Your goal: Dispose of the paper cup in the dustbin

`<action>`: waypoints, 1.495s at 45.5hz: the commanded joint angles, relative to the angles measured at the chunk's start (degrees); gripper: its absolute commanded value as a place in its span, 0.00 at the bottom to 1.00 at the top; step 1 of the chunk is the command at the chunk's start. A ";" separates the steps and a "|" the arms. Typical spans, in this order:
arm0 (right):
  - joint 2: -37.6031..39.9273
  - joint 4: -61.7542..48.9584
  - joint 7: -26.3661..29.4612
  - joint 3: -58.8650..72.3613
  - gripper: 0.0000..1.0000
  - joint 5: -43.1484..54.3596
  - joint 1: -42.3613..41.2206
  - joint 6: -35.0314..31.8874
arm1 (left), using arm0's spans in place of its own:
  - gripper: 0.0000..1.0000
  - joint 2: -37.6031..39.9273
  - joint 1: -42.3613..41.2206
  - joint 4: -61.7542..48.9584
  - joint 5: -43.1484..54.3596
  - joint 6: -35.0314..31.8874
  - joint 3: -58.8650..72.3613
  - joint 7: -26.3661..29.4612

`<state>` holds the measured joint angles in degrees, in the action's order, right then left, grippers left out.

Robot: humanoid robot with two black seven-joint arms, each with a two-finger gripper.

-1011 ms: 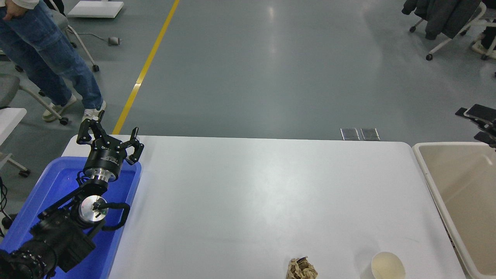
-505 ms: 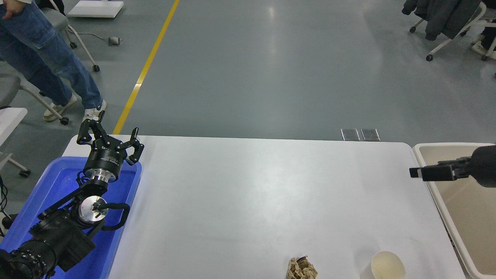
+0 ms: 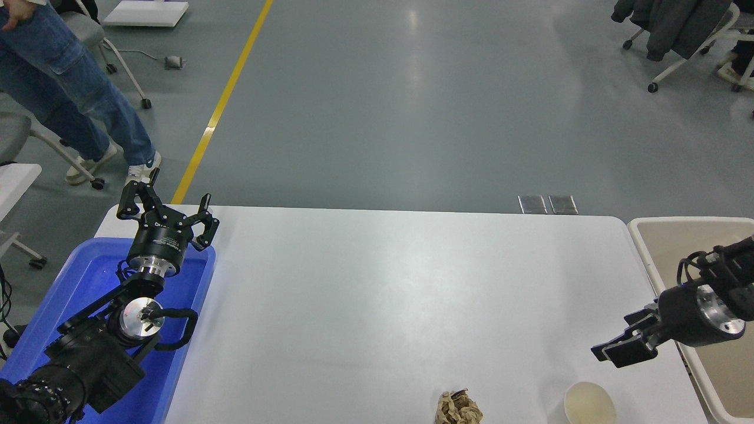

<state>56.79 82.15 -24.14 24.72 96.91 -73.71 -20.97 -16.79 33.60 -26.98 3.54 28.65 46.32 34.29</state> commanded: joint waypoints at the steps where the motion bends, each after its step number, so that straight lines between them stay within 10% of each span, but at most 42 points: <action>1: -1.15 -0.15 0.05 0.59 1.00 0.73 2.52 -0.12 | 1.00 0.00 0.06 0.00 -0.03 0.00 0.00 0.07; 40: -7.04 -9.82 0.14 -0.64 0.98 -0.50 15.00 8.58 | 1.00 0.00 -0.03 0.00 0.06 0.00 0.00 -0.01; 48: -7.57 -11.14 0.14 -0.55 0.70 -0.14 16.14 11.39 | 1.00 0.00 -0.03 0.00 -0.03 0.00 0.00 0.07; 56: -7.57 -12.10 0.14 0.06 0.03 -0.14 15.62 12.10 | 1.00 0.00 0.06 0.00 0.06 0.00 0.00 -0.01; 68: -7.57 -12.19 -0.47 -0.55 0.00 0.29 15.09 12.97 | 1.00 0.00 0.06 0.00 0.06 0.00 0.00 0.07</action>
<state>49.37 70.49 -24.29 24.56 96.89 -58.51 -9.13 -16.79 33.63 -26.98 3.53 28.65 46.32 34.32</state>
